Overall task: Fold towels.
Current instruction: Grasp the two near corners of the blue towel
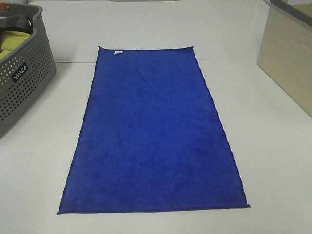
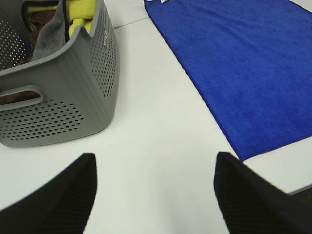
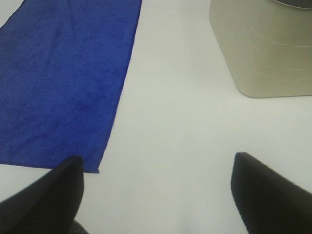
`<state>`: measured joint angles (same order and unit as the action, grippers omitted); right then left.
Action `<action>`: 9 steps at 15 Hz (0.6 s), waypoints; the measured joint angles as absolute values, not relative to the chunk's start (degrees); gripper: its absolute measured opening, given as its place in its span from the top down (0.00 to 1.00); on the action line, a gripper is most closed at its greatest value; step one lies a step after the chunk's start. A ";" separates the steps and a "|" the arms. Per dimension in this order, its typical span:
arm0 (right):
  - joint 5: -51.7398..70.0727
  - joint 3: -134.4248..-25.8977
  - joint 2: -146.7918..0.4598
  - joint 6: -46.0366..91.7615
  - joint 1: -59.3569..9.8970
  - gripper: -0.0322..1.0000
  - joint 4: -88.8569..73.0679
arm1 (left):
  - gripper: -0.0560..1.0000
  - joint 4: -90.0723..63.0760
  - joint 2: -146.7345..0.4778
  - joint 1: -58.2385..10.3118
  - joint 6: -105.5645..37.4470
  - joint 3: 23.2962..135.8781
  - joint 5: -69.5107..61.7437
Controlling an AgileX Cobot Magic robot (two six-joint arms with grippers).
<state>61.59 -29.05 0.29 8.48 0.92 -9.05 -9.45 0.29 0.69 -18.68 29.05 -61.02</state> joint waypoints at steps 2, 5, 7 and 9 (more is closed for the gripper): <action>61.59 -29.05 0.29 8.48 0.92 0.21 -9.05 | 0.33 -9.45 0.29 0.69 -18.68 29.05 -61.02; 61.59 -29.05 0.29 8.48 0.92 0.21 -9.05 | 0.33 -9.45 0.29 0.69 -18.68 29.05 -61.02; 61.59 -29.05 0.29 8.48 0.92 0.21 -9.05 | 0.33 -9.45 0.29 0.69 -18.68 29.05 -61.02; 61.59 -29.05 0.29 8.48 0.92 0.22 -9.05 | 0.33 -9.45 0.29 0.69 -18.51 29.05 -61.02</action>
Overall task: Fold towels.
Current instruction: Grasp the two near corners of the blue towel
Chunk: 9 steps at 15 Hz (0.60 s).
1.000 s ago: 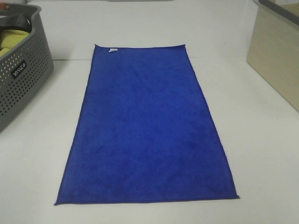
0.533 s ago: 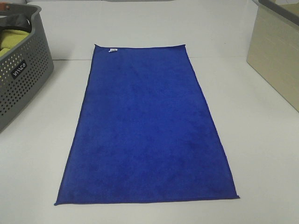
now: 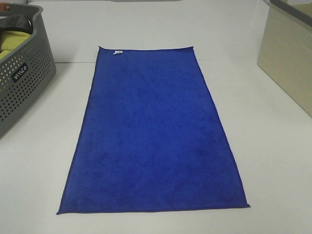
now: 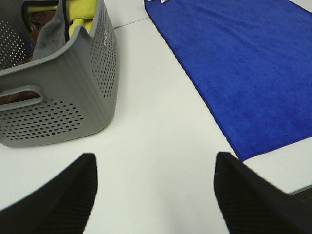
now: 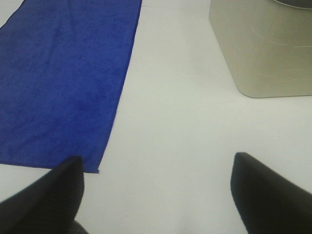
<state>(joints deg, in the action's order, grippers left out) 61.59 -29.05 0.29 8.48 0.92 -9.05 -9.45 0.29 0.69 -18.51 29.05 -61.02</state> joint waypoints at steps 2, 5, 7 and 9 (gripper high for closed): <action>61.59 -29.05 -0.57 8.31 0.92 0.23 -9.05 | 0.33 -9.68 0.29 0.69 -17.48 29.05 -60.50; 61.31 -29.97 -6.36 4.76 0.92 0.24 -9.68 | 0.33 -10.60 -1.26 0.69 -11.12 30.14 -55.12; 61.02 -30.71 -12.38 2.46 0.92 0.24 -11.57 | 0.33 -13.41 -5.61 0.69 -3.78 30.42 -50.19; 59.76 -30.83 -20.34 1.43 0.92 0.24 -13.98 | 0.33 -17.82 -12.55 0.69 -0.52 30.42 -47.73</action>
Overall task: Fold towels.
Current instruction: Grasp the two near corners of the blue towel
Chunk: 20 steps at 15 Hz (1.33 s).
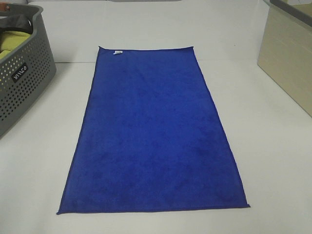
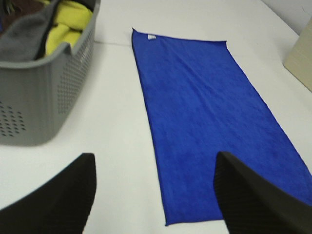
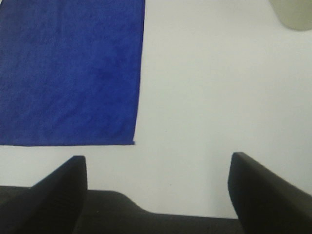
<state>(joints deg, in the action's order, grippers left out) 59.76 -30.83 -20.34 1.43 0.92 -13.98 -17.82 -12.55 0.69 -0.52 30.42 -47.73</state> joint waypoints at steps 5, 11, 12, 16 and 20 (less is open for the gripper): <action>56.89 -30.83 -40.97 2.52 0.92 0.24 -20.80 | 0.33 -31.63 -36.84 0.69 -9.11 30.42 -48.01; 44.63 -31.17 -68.18 17.07 0.92 0.24 -31.86 | 0.33 -45.84 -72.94 0.69 -29.85 30.42 -40.45; 42.74 -31.17 -70.93 20.57 0.92 0.24 -34.84 | 0.33 -48.24 -76.95 0.69 -33.00 30.42 -38.96; 38.79 -31.17 -79.35 30.14 0.92 0.24 -43.77 | 0.33 -55.00 -86.17 0.69 -40.39 30.48 -34.89; 35.07 -31.23 -88.92 38.45 0.92 0.24 -50.76 | 0.33 -64.40 -95.68 0.69 -50.19 30.54 -32.60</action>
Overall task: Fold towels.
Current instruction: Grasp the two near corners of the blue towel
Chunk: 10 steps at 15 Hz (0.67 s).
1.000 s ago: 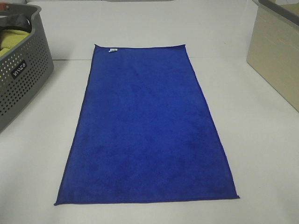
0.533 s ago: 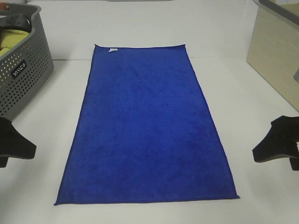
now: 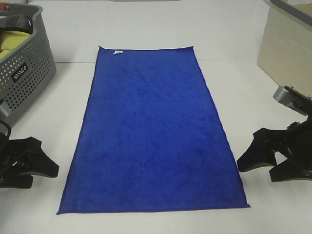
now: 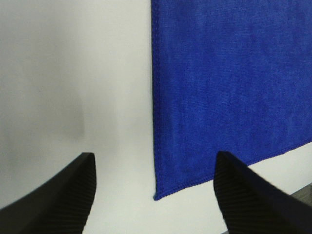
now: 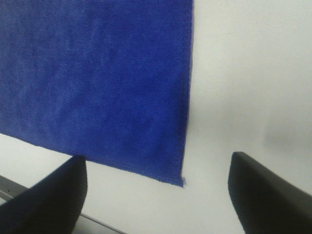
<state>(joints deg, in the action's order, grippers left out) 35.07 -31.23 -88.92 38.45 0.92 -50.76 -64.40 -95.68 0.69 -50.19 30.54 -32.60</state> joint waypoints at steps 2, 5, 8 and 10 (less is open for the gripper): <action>33.12 -31.28 -93.22 40.51 0.92 0.24 -52.48 | 0.33 -69.21 -99.29 0.69 -54.66 30.60 -32.54; 32.49 -31.57 -98.20 43.72 0.92 0.24 -56.09 | 0.33 -76.20 -102.90 -2.06 -61.59 30.71 -31.74; 34.09 -32.95 -102.22 48.13 0.92 0.26 -62.17 | 0.33 -80.16 -106.11 -6.70 -63.14 34.03 -31.23; 35.64 -33.69 -103.82 49.33 0.92 0.29 -63.83 | 0.33 -80.62 -107.89 -8.25 -62.85 36.44 -32.49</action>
